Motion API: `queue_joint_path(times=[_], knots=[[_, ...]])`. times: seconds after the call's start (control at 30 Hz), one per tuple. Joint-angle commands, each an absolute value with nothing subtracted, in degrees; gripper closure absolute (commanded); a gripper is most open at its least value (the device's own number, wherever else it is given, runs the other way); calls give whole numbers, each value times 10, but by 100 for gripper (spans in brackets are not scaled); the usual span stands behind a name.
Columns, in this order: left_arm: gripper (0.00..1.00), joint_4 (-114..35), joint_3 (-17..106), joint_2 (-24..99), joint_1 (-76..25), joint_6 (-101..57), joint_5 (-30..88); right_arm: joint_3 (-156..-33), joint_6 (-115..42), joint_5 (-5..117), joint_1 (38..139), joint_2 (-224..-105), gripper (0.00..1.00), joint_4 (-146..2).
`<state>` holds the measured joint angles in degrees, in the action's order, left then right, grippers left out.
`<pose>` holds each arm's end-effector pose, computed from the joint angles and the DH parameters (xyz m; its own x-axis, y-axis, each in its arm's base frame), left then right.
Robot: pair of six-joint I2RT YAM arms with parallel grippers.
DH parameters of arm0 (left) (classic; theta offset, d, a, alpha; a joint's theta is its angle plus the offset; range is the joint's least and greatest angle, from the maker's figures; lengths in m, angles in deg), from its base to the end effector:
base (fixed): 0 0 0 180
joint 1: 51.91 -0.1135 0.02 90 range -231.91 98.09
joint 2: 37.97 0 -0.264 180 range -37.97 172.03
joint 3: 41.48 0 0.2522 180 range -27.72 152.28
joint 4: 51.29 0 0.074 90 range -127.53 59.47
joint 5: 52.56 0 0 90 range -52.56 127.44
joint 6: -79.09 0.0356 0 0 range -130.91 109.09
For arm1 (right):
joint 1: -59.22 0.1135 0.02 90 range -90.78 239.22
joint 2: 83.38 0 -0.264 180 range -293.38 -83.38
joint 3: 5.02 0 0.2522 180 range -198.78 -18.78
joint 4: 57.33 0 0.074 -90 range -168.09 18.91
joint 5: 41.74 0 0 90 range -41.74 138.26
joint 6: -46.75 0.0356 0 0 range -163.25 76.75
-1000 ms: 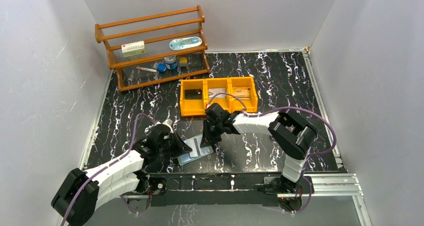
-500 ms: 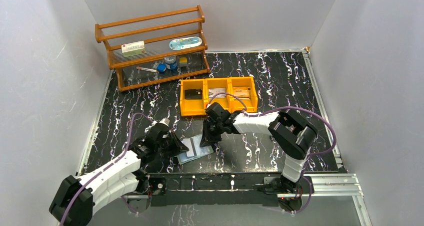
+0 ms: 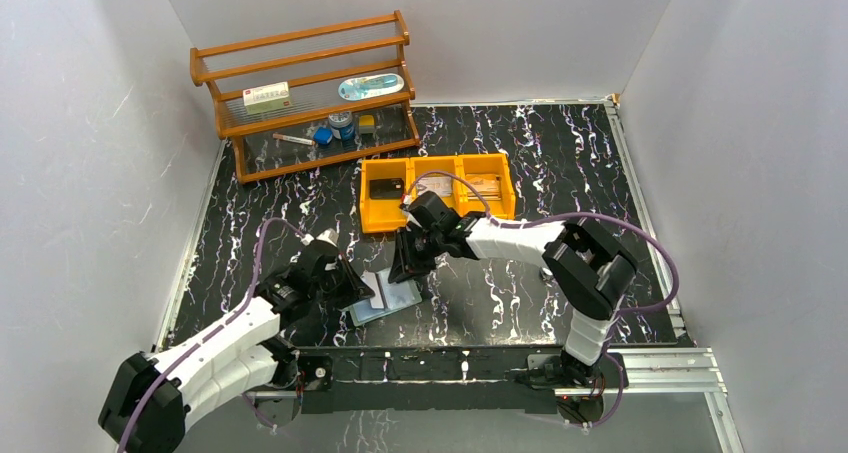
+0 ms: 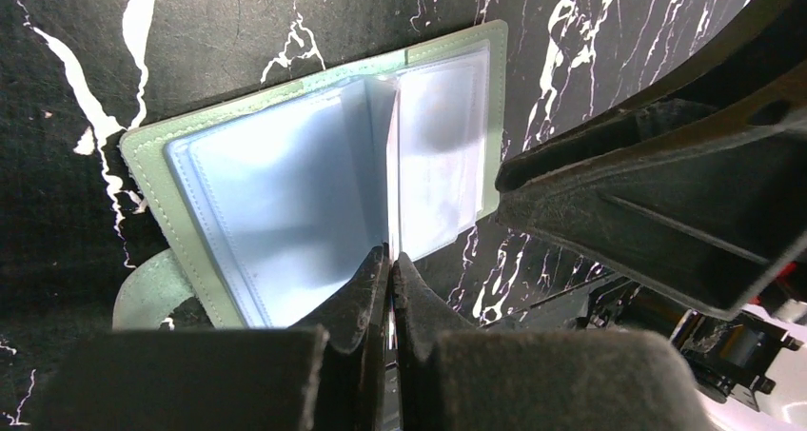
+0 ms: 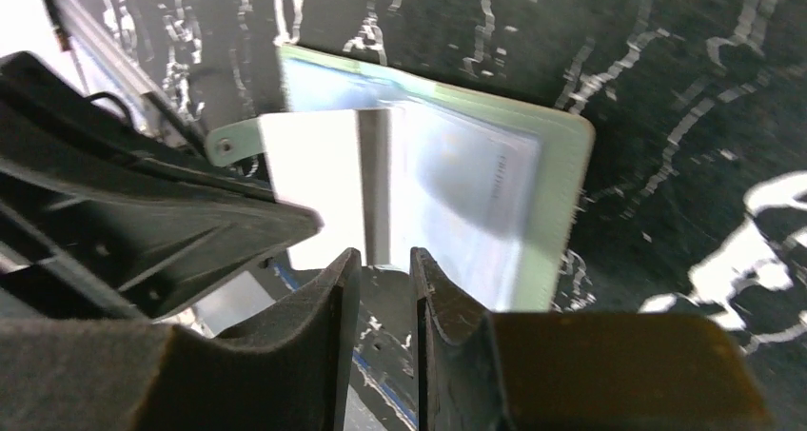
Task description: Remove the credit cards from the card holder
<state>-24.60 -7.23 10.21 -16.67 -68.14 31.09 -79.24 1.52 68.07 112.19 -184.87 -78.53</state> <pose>0.1380 -0.1023 0.1783 -0.8277 -0.4385 -0.3503 -0.0996 0.7290 -0.6772 0.2120 0.3011 0.1762 -0.9443 -0.1516 -0.2920 -0.3118 0.6958 0.6470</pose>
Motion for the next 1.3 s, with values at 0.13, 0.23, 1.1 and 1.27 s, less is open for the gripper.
queue_joint_path(times=[0.13, 0.23, 1.1, 1.27], knots=[[100, -208, -38, 116, -170, -651, 325, -822, 7, 715, 1127, -1918, 66, -782], [100, -176, -23, 115, -170, -643, 341, -828, 2, 617, 1125, -1928, 67, -858], [100, -171, 110, 68, -170, -551, 350, -682, 39, 677, 995, -1659, 25, -651], [100, -222, 105, 72, -170, -563, 311, -637, 52, 719, 979, -1625, 23, -565]])
